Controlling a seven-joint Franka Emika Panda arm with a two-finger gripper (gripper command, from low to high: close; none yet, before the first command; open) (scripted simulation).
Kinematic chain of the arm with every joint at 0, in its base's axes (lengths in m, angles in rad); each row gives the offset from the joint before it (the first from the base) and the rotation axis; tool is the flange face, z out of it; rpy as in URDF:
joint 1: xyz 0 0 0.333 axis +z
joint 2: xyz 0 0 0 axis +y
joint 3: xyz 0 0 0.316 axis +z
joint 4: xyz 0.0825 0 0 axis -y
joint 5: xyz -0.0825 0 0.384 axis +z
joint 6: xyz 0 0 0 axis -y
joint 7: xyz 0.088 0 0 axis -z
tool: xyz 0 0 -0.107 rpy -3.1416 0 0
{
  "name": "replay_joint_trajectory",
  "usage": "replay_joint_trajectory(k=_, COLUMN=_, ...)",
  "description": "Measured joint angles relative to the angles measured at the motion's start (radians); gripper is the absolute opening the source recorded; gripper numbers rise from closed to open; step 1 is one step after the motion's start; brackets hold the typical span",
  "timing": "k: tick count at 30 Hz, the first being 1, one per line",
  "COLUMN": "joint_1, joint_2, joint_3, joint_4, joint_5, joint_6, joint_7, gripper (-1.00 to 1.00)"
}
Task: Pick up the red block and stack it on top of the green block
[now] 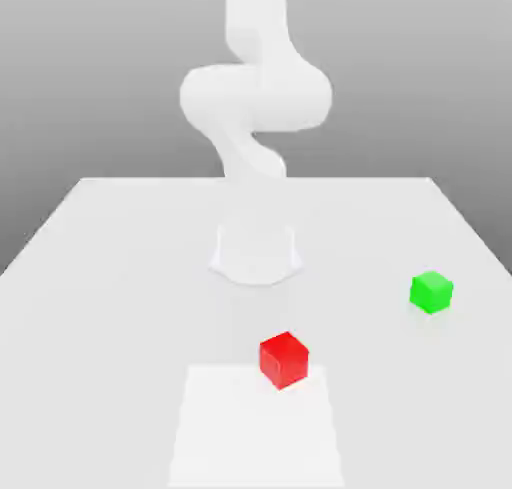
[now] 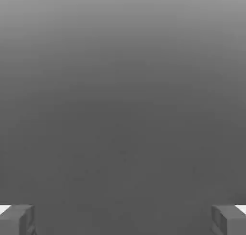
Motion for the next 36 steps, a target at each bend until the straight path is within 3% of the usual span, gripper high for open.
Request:
replay_joint_trajectory(k=16, joint_1=0.144, joint_2=0.496, joint_3=-0.064, joint_4=-0.543, joint_5=-0.031, joint_6=0.411, joint_7=-0.355, gripper=0.00)
replay_joint_trajectory(k=24, joint_1=0.129, joint_2=0.889, joint_3=-0.018, joint_4=-0.566, joint_5=0.035, joint_6=0.732, joint_7=-0.457, gripper=0.00)
replay_joint_trajectory(k=25, joint_1=0.124, joint_2=0.908, joint_3=-0.013, joint_4=-0.563, joint_5=0.037, joint_6=0.748, joint_7=-0.459, gripper=-1.00)
replay_joint_trajectory(k=31, joint_1=0.120, joint_2=0.917, joint_3=-0.009, joint_4=-0.562, joint_5=0.034, joint_6=0.755, joint_7=-0.457, gripper=-1.00)
replay_joint_trajectory(k=36, joint_1=0.124, joint_2=0.781, joint_3=-0.020, joint_4=-0.580, joint_5=0.009, joint_6=0.638, joint_7=-0.437, gripper=-1.00)
